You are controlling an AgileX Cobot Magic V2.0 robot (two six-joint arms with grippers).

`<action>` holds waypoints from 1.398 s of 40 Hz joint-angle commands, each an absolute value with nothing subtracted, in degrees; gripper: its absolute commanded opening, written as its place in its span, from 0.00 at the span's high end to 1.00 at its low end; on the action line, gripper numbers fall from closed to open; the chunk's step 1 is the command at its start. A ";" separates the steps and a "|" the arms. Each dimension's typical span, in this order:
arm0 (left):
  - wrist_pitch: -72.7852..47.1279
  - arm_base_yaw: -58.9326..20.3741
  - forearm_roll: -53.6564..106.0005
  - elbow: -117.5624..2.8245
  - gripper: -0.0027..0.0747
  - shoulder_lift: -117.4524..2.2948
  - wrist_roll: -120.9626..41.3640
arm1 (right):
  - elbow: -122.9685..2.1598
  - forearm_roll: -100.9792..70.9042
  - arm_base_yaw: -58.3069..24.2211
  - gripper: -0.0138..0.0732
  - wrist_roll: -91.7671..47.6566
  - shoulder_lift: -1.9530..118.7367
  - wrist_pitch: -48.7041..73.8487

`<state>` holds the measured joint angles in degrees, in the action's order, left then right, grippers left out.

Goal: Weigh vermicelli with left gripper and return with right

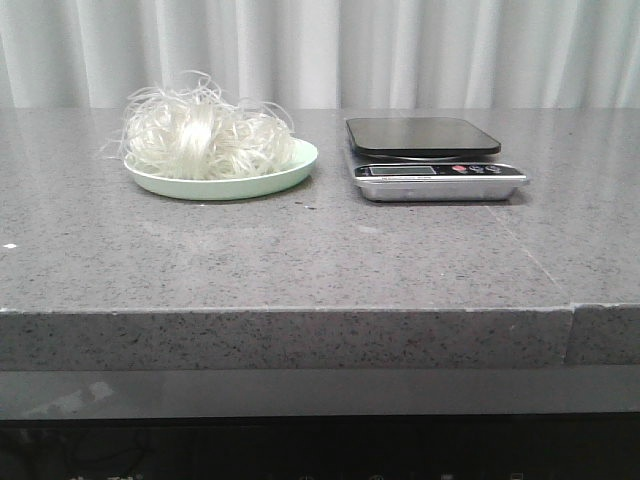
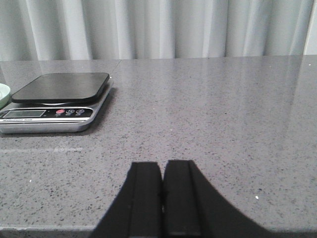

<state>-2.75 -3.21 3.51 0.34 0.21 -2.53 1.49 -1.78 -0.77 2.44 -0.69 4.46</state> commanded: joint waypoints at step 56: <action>-17.07 -3.53 3.68 -37.84 0.76 -8.10 -2.12 | -37.54 -3.17 -0.88 0.66 2.17 13.54 22.43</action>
<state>-17.12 -3.21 3.51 -32.67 -3.56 -2.53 -32.67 -3.04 -0.77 2.44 9.11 22.98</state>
